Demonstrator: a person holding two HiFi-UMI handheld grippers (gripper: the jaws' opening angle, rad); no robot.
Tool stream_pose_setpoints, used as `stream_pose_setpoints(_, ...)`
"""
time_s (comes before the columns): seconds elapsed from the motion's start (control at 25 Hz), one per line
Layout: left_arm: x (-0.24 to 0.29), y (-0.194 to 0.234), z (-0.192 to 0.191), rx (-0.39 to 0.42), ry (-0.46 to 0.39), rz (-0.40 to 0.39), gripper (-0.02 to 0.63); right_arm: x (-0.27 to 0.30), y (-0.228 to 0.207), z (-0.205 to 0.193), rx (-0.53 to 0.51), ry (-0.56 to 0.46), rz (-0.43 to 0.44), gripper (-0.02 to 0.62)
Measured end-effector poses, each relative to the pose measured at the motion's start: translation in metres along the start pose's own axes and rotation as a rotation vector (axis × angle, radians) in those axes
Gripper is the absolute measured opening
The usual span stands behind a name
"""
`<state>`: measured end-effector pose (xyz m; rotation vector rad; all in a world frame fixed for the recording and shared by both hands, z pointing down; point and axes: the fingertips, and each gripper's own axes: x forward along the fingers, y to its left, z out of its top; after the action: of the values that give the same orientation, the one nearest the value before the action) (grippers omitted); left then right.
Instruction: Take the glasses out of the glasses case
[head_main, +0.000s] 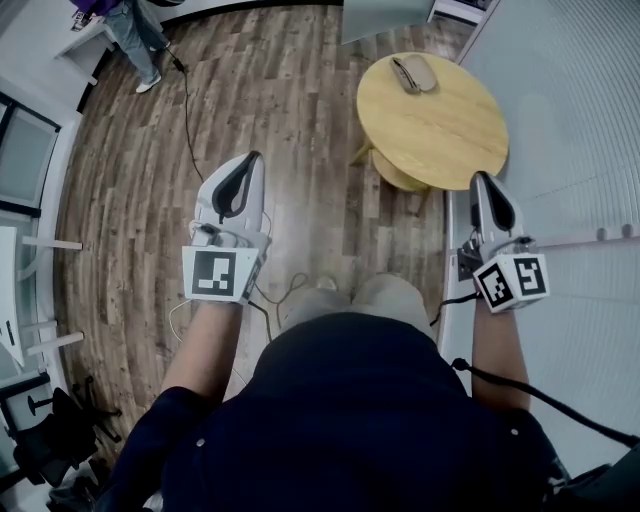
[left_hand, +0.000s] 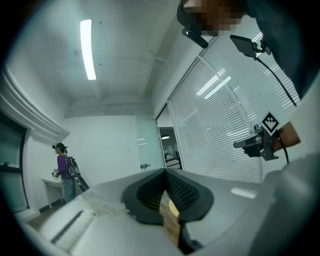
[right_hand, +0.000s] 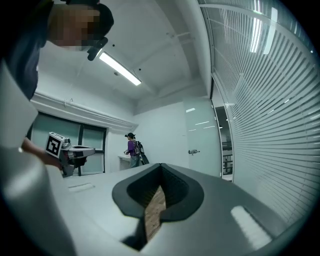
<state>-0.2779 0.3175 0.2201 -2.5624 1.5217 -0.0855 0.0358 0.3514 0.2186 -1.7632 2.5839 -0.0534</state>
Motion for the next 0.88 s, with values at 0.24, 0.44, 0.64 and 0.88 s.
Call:
stream_pose_setpoints(0.24,0.020,0.014,-0.020,-0.009,0.018,-0.011,0.006,0.039,-0.001,-0.027,0.040,0.056,0.038,0.009)
stream_pose_setpoints(0.44,0.041,0.044,-0.031,0.007,0.040,0.017,0.006,0.087,-0.007,-0.038,0.060,0.056,0.069,0.009)
stream_pose_setpoints(0.64,0.084,0.074,-0.037,0.022,0.064,0.032,0.006,0.142,-0.026,-0.039,0.062,0.055,0.089,0.009)
stream_pose_setpoints(0.88,0.159,0.102,-0.040,0.030,0.042,0.009,0.006,0.210,-0.066,-0.043,0.079,0.067,0.076,0.009)
